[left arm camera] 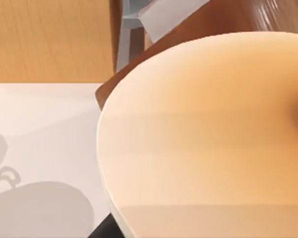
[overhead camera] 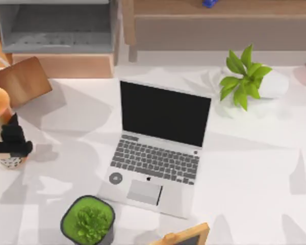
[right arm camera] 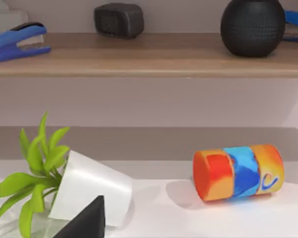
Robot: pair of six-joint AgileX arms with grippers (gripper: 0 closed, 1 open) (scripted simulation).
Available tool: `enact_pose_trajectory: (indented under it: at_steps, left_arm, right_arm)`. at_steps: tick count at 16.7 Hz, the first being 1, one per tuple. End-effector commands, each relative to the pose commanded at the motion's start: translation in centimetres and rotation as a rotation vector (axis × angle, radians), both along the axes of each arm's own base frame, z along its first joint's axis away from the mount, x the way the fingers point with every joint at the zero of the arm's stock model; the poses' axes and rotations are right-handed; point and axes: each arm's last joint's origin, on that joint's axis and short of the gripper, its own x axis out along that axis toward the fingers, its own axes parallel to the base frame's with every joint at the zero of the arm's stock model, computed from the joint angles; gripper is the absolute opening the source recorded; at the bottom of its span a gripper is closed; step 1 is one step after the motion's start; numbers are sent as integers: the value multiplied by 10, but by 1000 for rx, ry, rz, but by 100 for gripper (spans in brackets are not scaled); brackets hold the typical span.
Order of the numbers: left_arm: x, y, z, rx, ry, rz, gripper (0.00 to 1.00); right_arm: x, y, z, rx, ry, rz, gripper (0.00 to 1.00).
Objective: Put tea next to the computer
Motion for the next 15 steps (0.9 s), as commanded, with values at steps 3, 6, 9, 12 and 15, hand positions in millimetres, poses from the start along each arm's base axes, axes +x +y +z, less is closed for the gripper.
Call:
enact_pose_trajectory:
  at_steps: [3, 6, 9, 12, 15]
  left_arm:
    - [0, 0, 0, 0, 0, 0, 0]
    - [0, 0, 0, 2, 1, 0, 0]
    - [0, 0, 5, 2, 3, 0, 0]
    - [0, 0, 9, 2, 2, 0, 0]
    - [-1, 0, 8, 3, 7, 0, 0]
  right_arm:
    - [0, 0, 0, 0, 0, 0, 100]
    - [0, 0, 0, 0, 0, 0, 100]
    - [0, 0, 0, 0, 0, 0, 100]
    - [0, 0, 0, 0, 0, 0, 100]
    - [0, 0, 0, 0, 0, 0, 100]
